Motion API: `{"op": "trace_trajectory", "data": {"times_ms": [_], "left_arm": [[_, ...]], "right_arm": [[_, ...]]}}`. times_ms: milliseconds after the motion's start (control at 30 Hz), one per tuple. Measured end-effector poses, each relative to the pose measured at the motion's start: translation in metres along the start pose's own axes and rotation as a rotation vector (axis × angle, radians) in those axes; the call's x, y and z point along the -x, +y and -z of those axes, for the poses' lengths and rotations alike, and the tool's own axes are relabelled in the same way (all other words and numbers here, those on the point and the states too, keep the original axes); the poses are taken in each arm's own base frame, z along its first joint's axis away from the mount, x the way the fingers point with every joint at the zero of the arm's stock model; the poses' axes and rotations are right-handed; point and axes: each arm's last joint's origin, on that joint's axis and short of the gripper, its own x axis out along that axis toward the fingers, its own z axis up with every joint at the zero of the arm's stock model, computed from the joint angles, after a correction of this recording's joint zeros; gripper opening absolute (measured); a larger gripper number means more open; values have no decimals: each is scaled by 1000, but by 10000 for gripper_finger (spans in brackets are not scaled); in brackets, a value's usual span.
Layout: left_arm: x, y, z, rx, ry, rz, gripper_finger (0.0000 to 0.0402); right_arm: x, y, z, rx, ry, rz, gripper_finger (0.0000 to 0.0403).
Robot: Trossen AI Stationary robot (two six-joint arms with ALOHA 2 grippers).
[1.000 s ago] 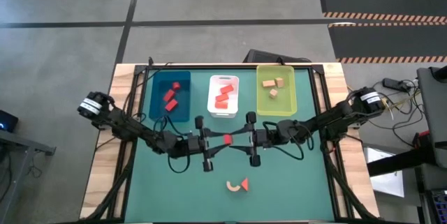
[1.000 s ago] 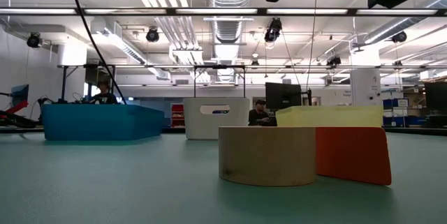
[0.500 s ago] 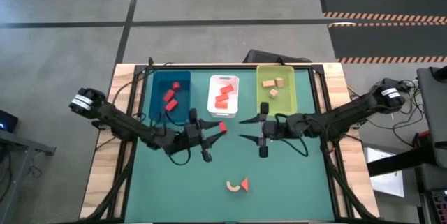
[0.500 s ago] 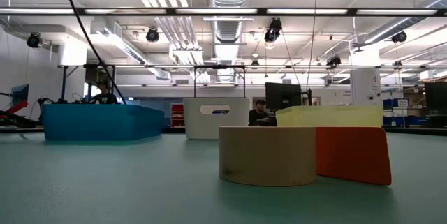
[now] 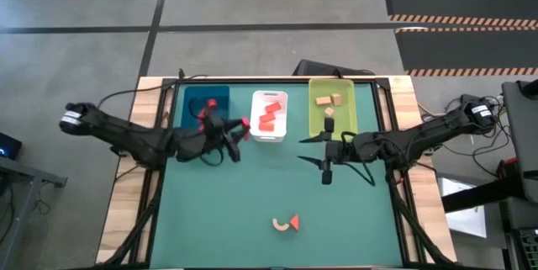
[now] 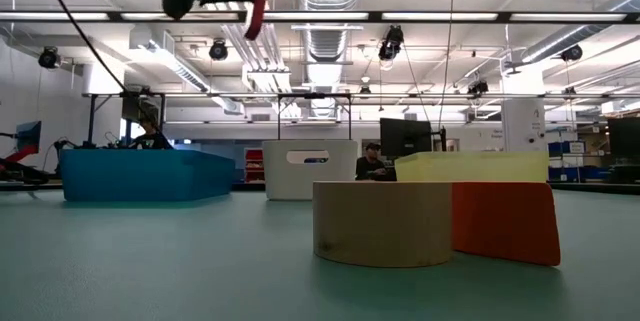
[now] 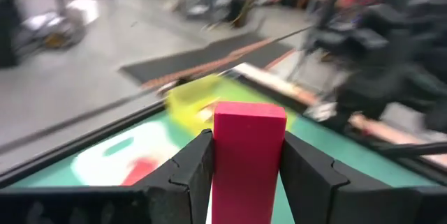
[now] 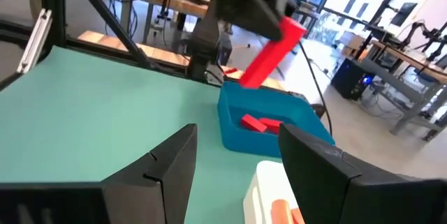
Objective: Sort & place blocks by color
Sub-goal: Put the red block into the blue bin
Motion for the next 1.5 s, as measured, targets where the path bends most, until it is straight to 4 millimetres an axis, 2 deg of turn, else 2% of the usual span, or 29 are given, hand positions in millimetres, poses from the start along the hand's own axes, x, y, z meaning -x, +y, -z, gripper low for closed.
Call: {"op": "trace_trajectory", "data": {"times_ms": [233, 400, 600, 767, 1033, 1267, 1500], "left_arm": [[0, 33, -28, -44, 211, -237, 127], [-6, 53, -48, -69, 403, -330, 127], [-20, 84, -56, -86, 696, -398, 127], [-38, 116, -46, -80, 901, -463, 127], [-74, 161, -14, -150, 1144, -536, 127], [-100, 182, 13, -172, 1278, -562, 127], [-119, 189, 33, -163, 1306, -576, 127]], "right_arm": [[0, 0, 1, 4, 7, -2, 194], [0, 0, 1, 5, 7, -2, 194], [0, 1, 2, 9, 18, -4, 194], [0, 1, 2, 17, 20, -5, 194], [0, 1, 3, 19, 26, -6, 194], [0, 1, 3, 19, 27, -7, 194], [0, 1, 3, 20, 28, -7, 194]]}}
